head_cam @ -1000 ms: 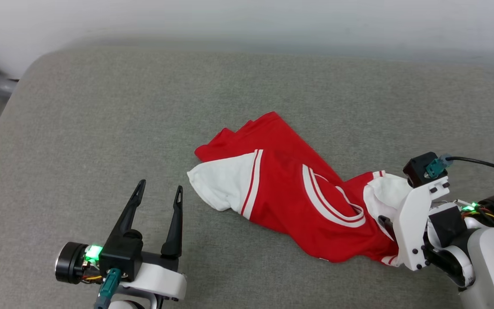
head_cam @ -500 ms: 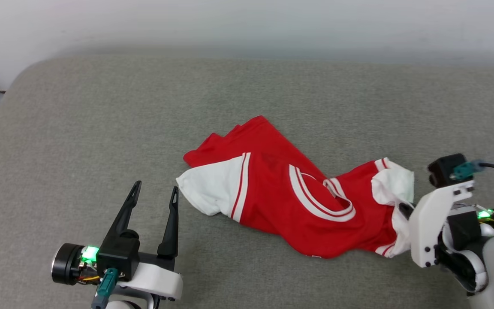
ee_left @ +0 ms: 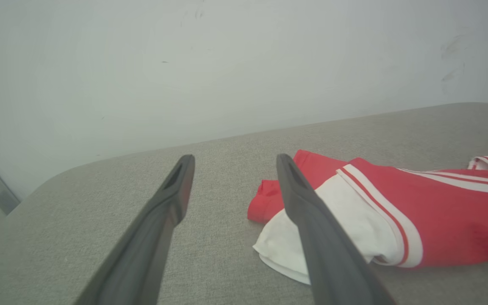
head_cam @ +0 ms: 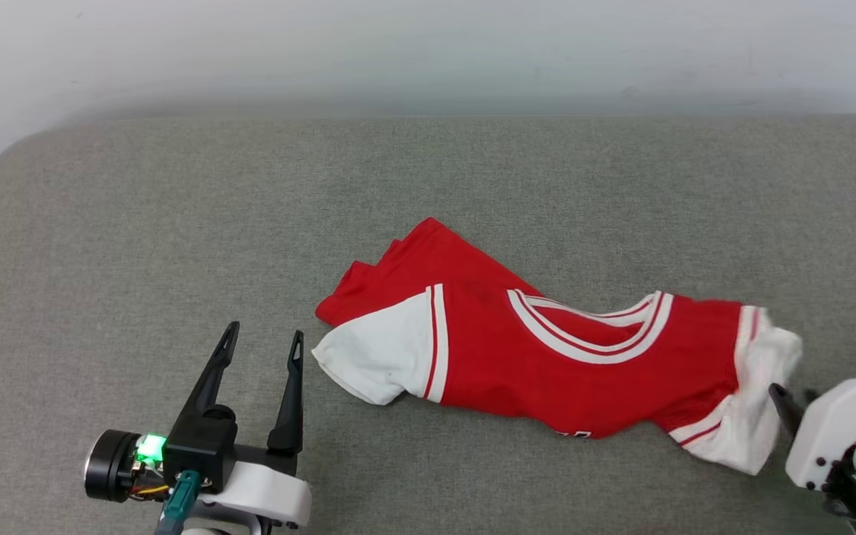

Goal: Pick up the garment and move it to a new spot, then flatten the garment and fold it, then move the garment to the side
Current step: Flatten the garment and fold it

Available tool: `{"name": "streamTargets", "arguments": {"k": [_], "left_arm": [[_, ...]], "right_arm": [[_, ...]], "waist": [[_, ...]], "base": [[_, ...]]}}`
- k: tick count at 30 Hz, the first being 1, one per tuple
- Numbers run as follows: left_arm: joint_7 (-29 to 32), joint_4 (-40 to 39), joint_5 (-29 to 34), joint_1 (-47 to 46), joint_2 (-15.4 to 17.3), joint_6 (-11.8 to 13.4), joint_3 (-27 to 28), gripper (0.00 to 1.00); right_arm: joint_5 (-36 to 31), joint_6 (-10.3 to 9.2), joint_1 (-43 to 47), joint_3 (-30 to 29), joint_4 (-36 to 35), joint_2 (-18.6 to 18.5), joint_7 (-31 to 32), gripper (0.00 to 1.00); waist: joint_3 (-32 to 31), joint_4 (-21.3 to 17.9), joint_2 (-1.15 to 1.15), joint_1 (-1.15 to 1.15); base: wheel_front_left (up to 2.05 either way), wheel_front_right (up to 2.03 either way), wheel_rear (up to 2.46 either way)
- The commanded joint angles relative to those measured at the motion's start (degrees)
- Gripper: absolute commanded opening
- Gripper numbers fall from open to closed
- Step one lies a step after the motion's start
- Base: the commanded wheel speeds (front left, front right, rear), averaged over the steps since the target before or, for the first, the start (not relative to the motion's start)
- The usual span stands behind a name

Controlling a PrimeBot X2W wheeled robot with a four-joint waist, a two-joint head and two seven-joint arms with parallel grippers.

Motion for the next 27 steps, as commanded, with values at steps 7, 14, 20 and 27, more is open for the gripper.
{"name": "streamTargets", "arguments": {"k": [7,14,20,27], "left_arm": [[-0.15,0.43,0.32,0.81,-0.04,-0.16,0.62,1.00],[-0.15,0.15,-0.44,1.30,-0.61,-0.36,1.13,1.00],[-0.15,-0.11,-2.20,1.66,-1.48,-1.78,1.69,1.00],[3.03,4.73,-4.23,0.05,0.44,-5.51,0.94,1.00]], "right_arm": [[-5.78,-0.05,-1.02,-3.13,0.11,1.90,-4.81,1.00],[-5.51,-0.06,-0.95,1.40,-4.39,1.60,-11.07,1.00],[-4.41,-0.06,2.00,6.74,-8.96,-0.28,-17.87,1.00],[-4.41,-0.06,4.82,10.11,-10.93,-0.31,-25.54,1.00]], "waist": [[-0.57,-0.72,0.00,0.00],[-2.44,-1.28,0.00,0.00],[-3.19,-1.51,0.00,0.00],[-2.58,-2.64,0.00,0.00]], "base": [[0.00,0.00,0.00],[0.00,0.00,0.00],[0.00,0.00,0.00],[0.00,0.00,0.00]]}}
